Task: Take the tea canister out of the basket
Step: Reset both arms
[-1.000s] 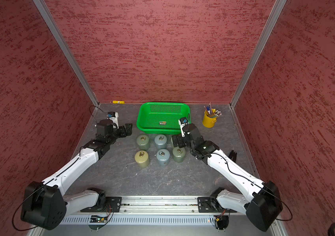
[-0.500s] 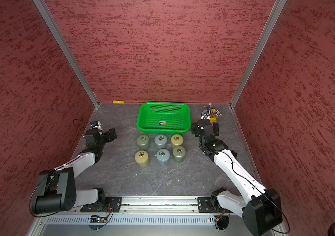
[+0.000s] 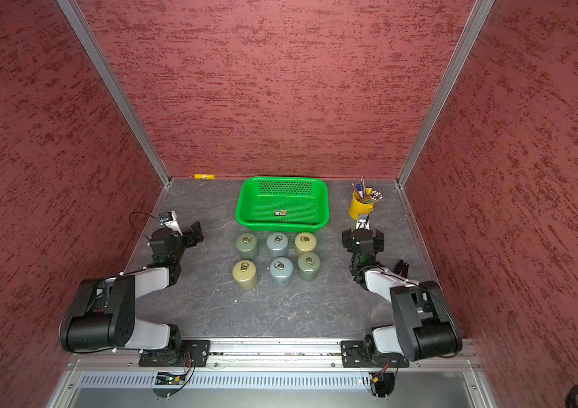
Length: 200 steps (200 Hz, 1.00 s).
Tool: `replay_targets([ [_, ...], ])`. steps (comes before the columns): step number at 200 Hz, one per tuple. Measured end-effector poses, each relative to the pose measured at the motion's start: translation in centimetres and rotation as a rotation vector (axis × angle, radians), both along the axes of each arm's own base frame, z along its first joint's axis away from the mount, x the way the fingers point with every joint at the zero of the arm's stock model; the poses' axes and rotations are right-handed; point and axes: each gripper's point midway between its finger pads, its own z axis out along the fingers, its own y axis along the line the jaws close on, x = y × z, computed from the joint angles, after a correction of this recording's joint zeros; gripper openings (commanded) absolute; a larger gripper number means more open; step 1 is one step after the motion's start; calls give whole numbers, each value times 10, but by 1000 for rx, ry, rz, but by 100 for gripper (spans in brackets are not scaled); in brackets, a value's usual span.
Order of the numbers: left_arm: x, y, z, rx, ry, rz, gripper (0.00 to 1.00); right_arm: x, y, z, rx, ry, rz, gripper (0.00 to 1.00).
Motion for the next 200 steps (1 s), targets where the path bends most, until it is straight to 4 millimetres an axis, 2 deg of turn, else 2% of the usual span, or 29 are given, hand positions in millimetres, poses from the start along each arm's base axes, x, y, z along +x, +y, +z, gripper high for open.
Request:
replay_targets([
  [14, 0, -5, 2, 18, -19, -13, 100, 8, 2, 0, 9, -41, 9, 99],
  [30, 2, -14, 1, 42, -38, -35, 100, 7, 4, -5, 20, -51, 29, 99],
  [64, 2, -25, -22, 82, -3, -67, 100, 5, 2, -2, 47, -95, 50, 99],
  [93, 3, -24, -15, 98, -32, -62, 100, 10, 0, 4, 83, -145, 71, 99],
  [125, 4, -24, -13, 104, -40, -59, 100, 7, 1, -9, 102, -122, 101, 99],
  [200, 5, -24, -10, 105, -53, -59, 100, 8, 6, -6, 111, -136, 124, 99],
])
